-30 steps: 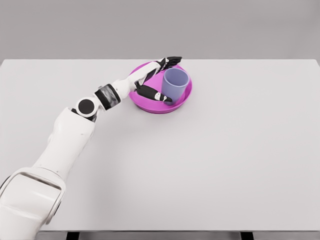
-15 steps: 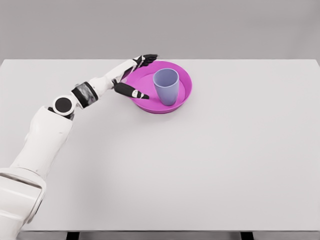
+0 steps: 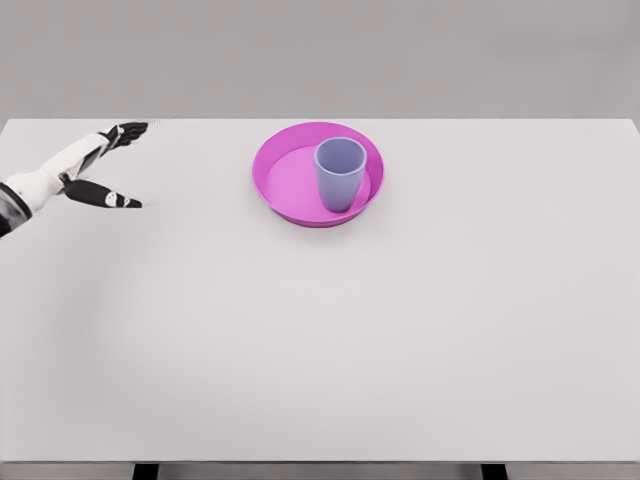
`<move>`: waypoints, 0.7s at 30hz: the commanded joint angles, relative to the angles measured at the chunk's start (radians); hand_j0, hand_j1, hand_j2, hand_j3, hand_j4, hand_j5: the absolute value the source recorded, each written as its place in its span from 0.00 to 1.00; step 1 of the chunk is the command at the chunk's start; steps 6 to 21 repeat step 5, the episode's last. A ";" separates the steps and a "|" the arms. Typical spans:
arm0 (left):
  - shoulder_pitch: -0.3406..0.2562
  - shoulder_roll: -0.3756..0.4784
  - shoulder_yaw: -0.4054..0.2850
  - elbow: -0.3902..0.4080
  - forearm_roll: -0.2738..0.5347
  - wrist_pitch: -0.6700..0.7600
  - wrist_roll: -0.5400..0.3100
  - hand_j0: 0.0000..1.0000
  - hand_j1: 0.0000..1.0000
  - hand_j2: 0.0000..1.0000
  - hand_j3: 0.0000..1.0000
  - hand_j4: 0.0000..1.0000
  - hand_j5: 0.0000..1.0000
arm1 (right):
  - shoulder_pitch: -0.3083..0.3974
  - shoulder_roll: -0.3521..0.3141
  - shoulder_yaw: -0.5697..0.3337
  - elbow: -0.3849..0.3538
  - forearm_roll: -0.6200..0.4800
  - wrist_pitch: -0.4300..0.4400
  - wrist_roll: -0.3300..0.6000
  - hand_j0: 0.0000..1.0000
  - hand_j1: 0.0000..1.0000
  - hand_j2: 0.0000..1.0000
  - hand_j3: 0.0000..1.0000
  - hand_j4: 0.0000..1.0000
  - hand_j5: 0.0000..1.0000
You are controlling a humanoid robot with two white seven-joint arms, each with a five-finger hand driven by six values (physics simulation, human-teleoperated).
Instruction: Flip the cup with left arm and place it on the plate
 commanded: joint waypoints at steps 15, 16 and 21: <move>0.006 0.055 0.004 0.001 0.006 0.002 0.002 1.00 1.00 1.00 1.00 1.00 1.00 | 0.000 0.000 0.000 0.000 0.000 0.000 0.000 1.00 1.00 1.00 1.00 1.00 1.00; 0.006 0.055 0.004 0.001 0.006 0.002 0.002 1.00 1.00 1.00 1.00 1.00 1.00 | 0.000 0.000 0.000 0.000 0.000 0.000 0.000 1.00 1.00 1.00 1.00 1.00 1.00; 0.006 0.055 0.004 0.001 0.006 0.002 0.002 1.00 1.00 1.00 1.00 1.00 1.00 | 0.000 0.000 0.000 0.000 0.000 0.000 0.000 1.00 1.00 1.00 1.00 1.00 1.00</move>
